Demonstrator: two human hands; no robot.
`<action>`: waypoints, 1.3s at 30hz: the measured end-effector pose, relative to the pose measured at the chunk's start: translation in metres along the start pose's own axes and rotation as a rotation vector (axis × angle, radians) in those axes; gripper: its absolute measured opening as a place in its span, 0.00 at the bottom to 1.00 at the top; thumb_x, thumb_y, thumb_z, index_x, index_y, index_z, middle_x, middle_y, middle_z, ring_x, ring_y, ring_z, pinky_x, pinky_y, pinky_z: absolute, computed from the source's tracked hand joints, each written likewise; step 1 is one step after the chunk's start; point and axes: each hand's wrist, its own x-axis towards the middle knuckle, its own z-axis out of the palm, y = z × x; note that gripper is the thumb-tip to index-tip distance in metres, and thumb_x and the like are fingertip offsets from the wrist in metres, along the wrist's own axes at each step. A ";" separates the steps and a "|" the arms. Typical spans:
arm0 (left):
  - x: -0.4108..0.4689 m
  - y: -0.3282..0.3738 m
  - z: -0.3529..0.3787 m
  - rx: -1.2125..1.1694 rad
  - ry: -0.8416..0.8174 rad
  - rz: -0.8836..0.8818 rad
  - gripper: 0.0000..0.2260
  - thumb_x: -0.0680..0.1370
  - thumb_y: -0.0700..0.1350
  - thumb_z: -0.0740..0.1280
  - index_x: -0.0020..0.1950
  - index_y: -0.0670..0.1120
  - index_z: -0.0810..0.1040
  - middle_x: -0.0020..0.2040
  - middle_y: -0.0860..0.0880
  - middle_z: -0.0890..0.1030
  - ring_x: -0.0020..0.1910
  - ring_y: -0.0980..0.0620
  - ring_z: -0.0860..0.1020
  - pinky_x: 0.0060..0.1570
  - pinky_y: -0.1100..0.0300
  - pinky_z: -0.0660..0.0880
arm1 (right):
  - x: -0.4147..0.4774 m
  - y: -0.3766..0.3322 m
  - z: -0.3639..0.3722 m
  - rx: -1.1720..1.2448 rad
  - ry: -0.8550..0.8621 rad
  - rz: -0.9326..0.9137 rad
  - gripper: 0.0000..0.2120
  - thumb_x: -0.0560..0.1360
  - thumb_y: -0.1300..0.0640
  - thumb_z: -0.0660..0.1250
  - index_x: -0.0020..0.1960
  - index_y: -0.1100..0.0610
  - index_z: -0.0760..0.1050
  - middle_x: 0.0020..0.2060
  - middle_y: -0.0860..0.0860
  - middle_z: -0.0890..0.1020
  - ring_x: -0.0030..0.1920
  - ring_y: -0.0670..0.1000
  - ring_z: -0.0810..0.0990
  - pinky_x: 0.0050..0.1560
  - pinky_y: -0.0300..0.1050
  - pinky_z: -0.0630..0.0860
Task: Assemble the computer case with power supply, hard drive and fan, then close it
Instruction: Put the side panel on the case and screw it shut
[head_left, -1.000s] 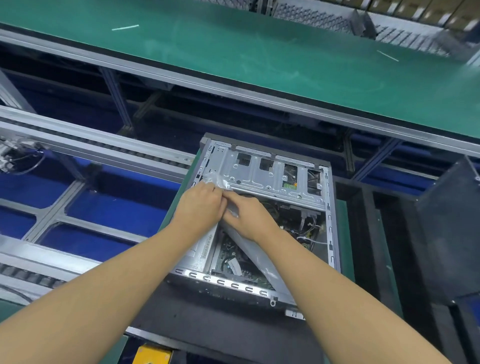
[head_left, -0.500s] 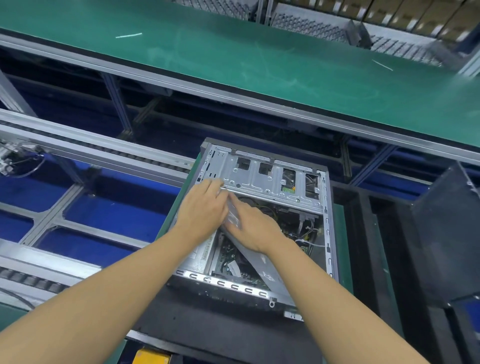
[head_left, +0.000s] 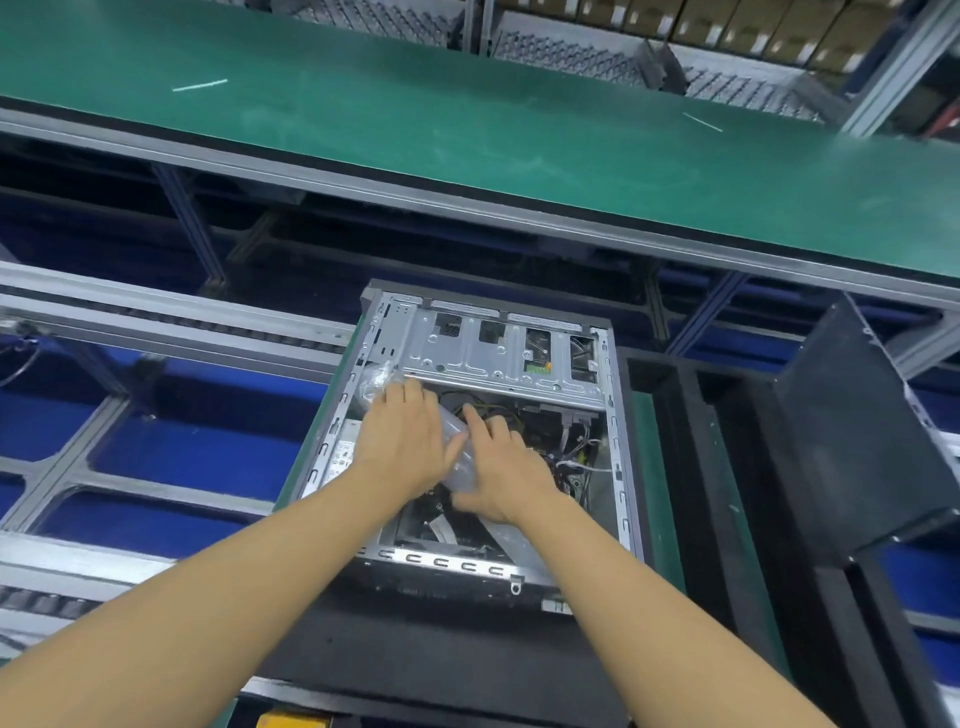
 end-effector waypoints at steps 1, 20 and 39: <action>0.001 0.003 -0.001 0.028 -0.038 0.025 0.33 0.81 0.64 0.45 0.61 0.37 0.73 0.55 0.38 0.75 0.53 0.42 0.72 0.53 0.49 0.70 | -0.001 0.001 -0.001 -0.011 0.024 -0.005 0.52 0.73 0.42 0.73 0.83 0.52 0.43 0.75 0.57 0.61 0.72 0.61 0.67 0.66 0.59 0.73; -0.005 -0.009 0.022 -0.189 0.025 0.432 0.30 0.81 0.63 0.38 0.81 0.53 0.47 0.82 0.51 0.46 0.80 0.50 0.44 0.78 0.49 0.43 | -0.045 0.014 0.003 0.030 0.122 -0.051 0.35 0.85 0.40 0.47 0.84 0.56 0.40 0.83 0.54 0.43 0.82 0.54 0.50 0.80 0.53 0.56; 0.006 0.076 -0.020 -0.618 0.205 0.483 0.16 0.82 0.51 0.57 0.66 0.50 0.75 0.67 0.54 0.75 0.67 0.53 0.71 0.65 0.53 0.63 | -0.091 0.044 -0.014 0.383 0.353 0.161 0.14 0.83 0.56 0.58 0.67 0.56 0.70 0.62 0.51 0.74 0.57 0.54 0.76 0.56 0.53 0.76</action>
